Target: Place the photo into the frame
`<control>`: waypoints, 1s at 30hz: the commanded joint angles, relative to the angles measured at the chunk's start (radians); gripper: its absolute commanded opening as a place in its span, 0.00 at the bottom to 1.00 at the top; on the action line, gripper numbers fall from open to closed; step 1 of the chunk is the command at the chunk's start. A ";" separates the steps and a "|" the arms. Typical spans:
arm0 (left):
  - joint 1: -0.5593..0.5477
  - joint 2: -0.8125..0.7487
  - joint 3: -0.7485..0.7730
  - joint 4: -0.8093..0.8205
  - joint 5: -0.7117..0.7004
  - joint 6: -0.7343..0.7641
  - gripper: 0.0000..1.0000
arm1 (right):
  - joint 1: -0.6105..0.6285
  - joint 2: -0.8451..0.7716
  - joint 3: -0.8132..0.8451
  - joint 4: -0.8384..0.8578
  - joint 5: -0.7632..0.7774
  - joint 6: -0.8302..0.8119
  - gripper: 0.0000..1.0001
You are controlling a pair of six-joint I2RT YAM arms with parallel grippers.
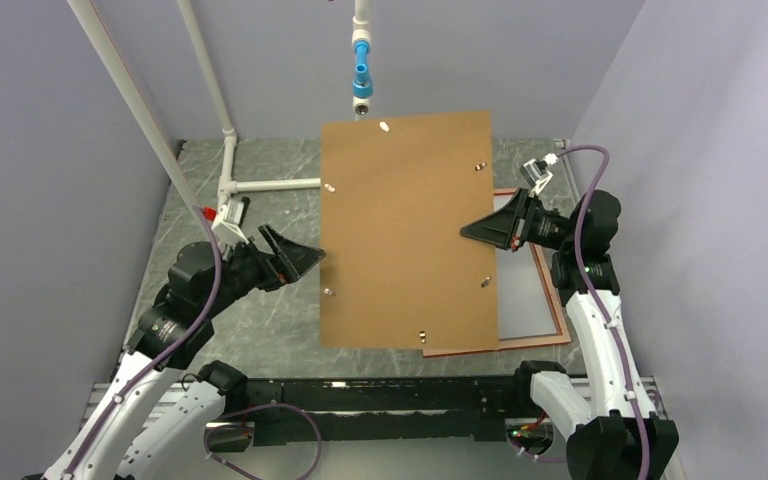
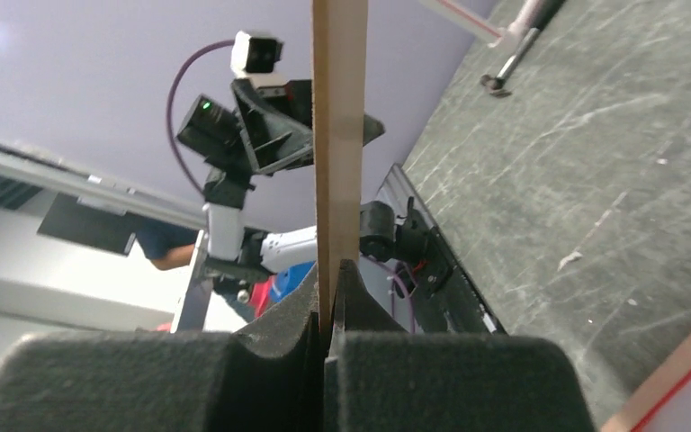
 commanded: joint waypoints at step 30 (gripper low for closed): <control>-0.167 0.493 -0.023 0.051 -0.007 0.047 0.90 | -0.471 0.069 -0.039 -0.147 0.185 -0.084 0.00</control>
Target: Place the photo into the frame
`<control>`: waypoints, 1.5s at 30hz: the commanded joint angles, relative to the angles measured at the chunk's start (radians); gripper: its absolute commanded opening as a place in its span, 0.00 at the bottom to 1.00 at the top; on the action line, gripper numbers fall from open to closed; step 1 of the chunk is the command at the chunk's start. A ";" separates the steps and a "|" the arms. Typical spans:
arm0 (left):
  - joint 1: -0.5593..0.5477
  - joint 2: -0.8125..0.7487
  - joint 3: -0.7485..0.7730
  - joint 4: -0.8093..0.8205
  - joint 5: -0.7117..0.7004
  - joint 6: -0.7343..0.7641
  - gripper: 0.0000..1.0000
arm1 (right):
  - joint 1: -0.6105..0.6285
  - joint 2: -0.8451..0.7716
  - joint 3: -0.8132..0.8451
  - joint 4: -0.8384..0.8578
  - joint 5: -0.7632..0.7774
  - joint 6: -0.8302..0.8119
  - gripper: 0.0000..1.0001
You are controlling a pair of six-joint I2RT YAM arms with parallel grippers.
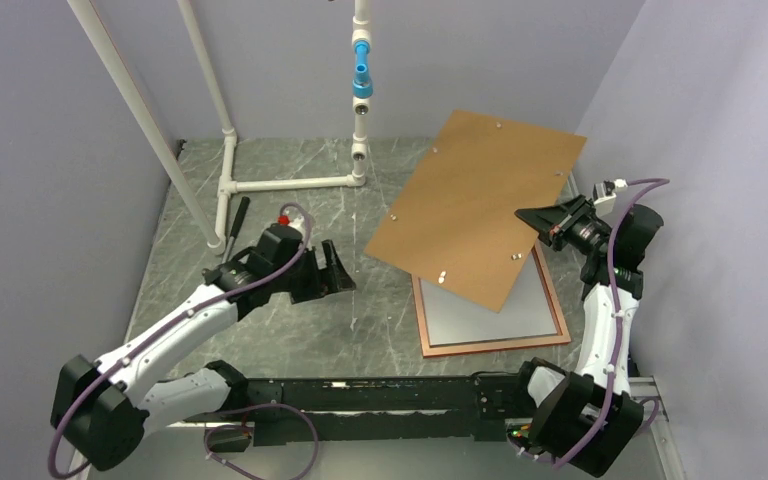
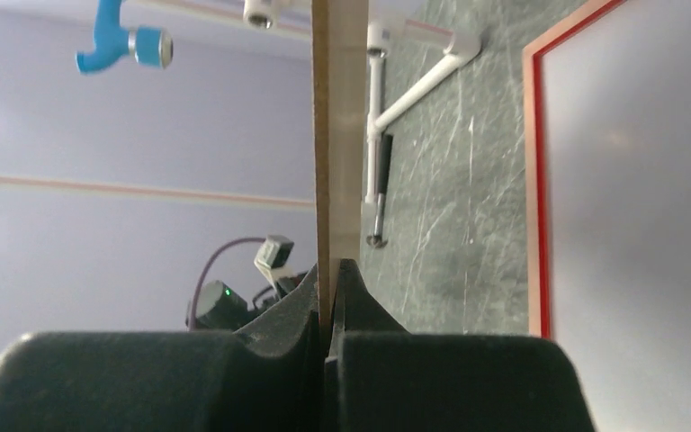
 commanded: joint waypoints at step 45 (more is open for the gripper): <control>-0.389 0.936 0.541 -0.054 -0.341 -0.162 0.00 | -0.215 0.002 -0.131 0.025 0.168 -0.084 0.00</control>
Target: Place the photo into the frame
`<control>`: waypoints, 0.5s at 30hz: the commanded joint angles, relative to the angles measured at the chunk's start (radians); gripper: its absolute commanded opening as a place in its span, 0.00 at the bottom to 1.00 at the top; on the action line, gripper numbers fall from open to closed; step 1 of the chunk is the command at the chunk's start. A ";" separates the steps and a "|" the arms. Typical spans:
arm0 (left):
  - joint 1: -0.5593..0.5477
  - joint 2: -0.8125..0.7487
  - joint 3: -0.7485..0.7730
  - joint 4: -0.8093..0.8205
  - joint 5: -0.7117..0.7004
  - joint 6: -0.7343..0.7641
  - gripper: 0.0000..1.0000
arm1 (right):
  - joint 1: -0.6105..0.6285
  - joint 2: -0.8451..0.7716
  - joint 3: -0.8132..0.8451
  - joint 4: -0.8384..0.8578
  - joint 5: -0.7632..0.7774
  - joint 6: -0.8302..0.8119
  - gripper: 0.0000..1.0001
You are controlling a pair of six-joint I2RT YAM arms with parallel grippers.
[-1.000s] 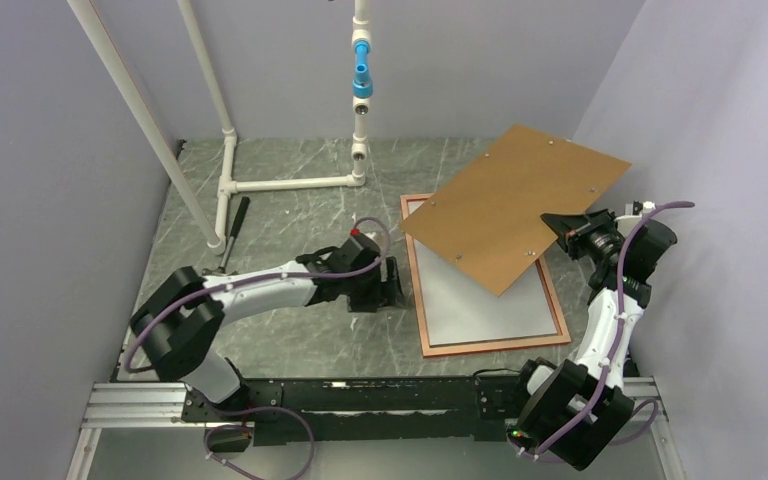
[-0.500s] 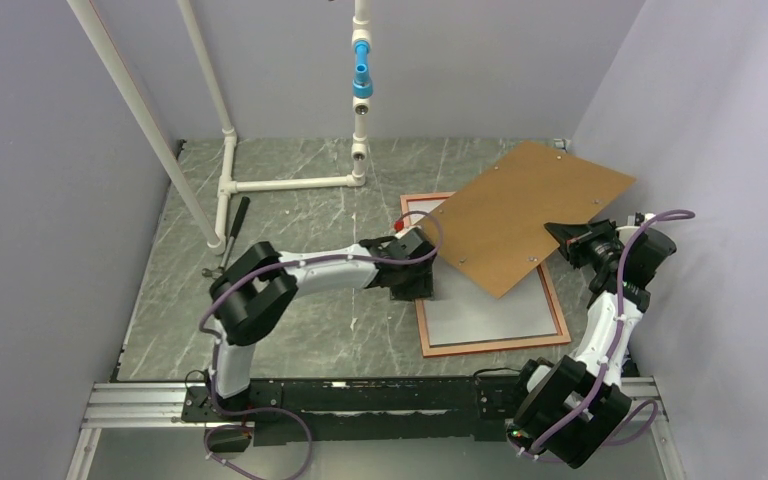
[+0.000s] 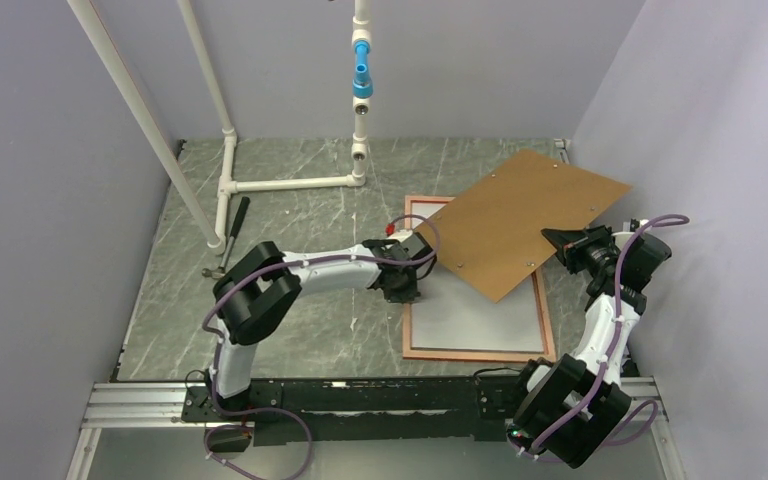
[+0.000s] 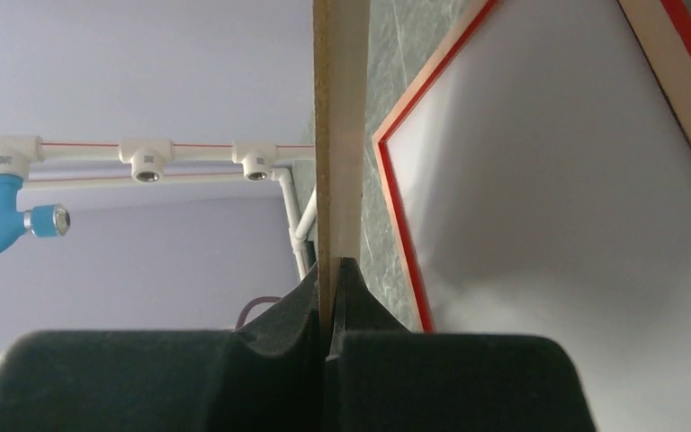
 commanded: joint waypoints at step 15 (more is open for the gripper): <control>0.138 -0.288 -0.346 -0.037 -0.026 0.006 0.00 | 0.008 -0.037 -0.002 0.057 -0.103 -0.019 0.00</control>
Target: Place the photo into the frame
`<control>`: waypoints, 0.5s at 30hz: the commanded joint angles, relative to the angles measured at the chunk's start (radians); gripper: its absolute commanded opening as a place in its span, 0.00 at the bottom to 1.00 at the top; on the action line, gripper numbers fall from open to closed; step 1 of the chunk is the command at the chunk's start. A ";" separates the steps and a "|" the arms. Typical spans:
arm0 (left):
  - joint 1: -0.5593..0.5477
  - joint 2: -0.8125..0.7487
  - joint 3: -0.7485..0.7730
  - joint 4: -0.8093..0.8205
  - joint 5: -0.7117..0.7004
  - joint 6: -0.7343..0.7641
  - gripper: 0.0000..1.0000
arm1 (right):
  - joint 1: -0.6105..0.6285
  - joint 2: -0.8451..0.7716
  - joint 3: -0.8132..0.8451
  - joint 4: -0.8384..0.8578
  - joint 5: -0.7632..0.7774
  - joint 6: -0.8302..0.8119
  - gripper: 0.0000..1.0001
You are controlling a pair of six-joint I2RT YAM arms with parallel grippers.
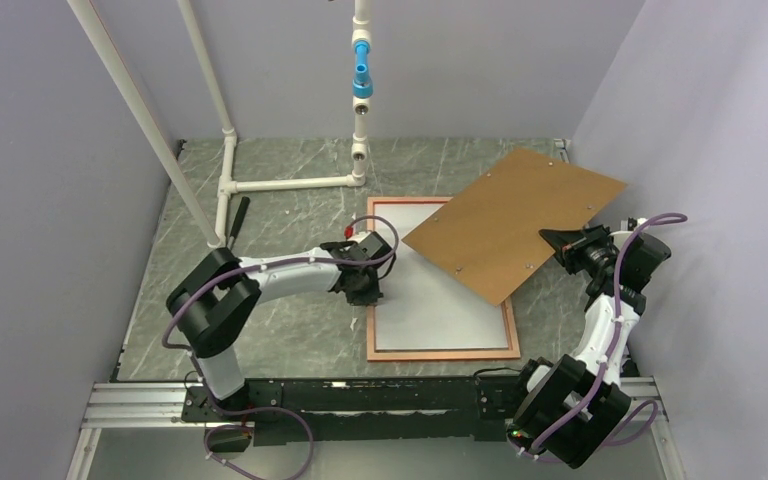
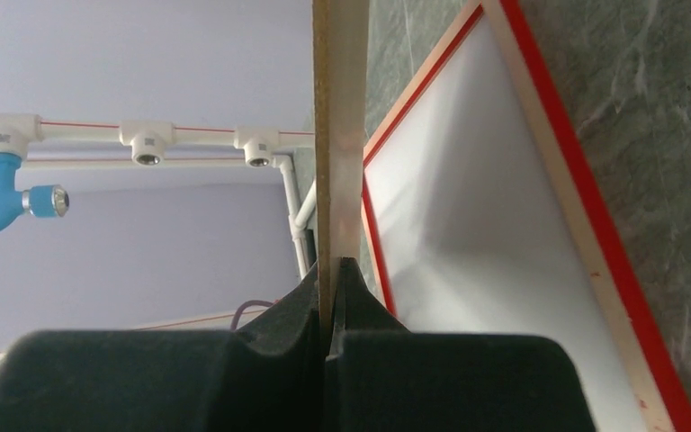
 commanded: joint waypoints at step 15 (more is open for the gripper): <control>0.084 -0.287 -0.243 -0.087 -0.020 0.106 0.00 | 0.102 0.023 0.002 0.038 -0.112 -0.053 0.00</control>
